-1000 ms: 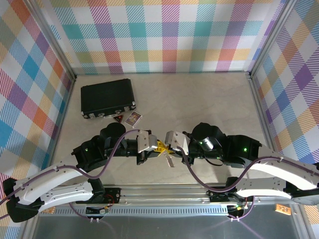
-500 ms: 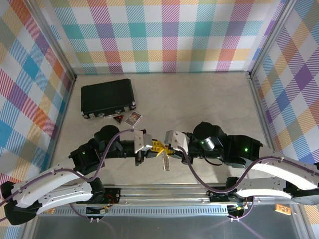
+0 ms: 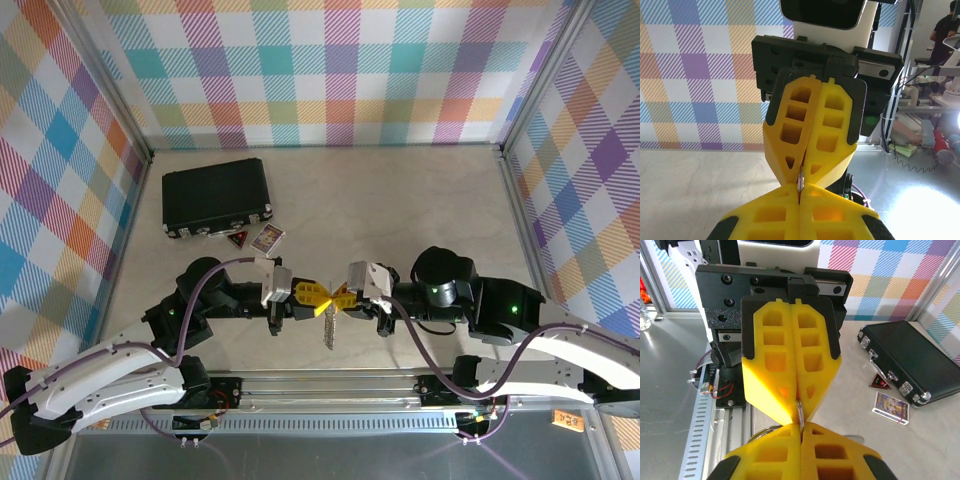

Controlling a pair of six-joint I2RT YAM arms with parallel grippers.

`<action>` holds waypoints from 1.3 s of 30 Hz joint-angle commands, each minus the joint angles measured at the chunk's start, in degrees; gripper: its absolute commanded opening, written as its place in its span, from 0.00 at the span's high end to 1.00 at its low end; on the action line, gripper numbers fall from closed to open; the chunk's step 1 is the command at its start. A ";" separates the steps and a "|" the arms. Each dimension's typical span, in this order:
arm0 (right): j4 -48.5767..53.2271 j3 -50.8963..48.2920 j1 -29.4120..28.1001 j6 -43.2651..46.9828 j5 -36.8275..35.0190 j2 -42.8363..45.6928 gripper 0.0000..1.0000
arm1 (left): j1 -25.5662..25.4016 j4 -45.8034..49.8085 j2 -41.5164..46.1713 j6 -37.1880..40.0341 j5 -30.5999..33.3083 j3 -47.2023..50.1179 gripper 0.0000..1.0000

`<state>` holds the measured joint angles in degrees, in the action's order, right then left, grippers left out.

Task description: Put the keys on the keyring

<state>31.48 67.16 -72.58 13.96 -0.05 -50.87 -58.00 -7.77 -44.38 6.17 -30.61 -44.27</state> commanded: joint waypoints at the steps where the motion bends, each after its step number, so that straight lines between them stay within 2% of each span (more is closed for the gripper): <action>1: -2.56 -0.92 -0.88 0.61 2.18 -0.29 1.00 | 0.08 -3.82 0.47 -0.12 -0.12 -0.20 1.00; 4: -0.91 -0.08 -0.99 1.37 0.85 -0.53 1.00 | 0.08 2.99 0.79 3.35 4.58 -1.95 1.00; 7: 3.16 2.22 -1.16 2.30 -1.43 -2.58 1.00 | 0.02 10.91 0.44 7.66 10.02 -4.09 0.89; 13: 9.27 6.26 -1.86 3.52 -4.29 -8.43 1.00 | -0.01 18.79 -0.01 12.03 14.18 -5.67 0.89; 17: 10.75 7.49 -2.17 3.80 -5.55 -11.20 1.00 | -0.18 19.55 -0.35 12.63 15.50 -5.83 0.94; 20: 11.20 8.12 -2.28 3.97 -6.01 -12.46 1.00 | -0.14 19.15 -0.79 12.70 15.32 -5.85 1.00; 26: 8.66 7.44 -2.47 2.89 -4.27 -11.54 1.00 | -0.19 14.84 0.20 10.54 12.15 -4.42 1.00; 32: 0.83 3.25 -2.48 0.96 -0.77 -6.86 0.88 | -0.20 13.88 1.30 9.93 8.09 -5.60 1.00; 39: -5.05 0.35 -2.40 -1.12 3.89 -5.31 0.86 | -0.17 8.82 2.95 6.25 1.74 -5.87 1.00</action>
<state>34.00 68.73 -73.91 14.22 -2.13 -56.31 -58.02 9.74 -41.98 14.85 -24.62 -47.88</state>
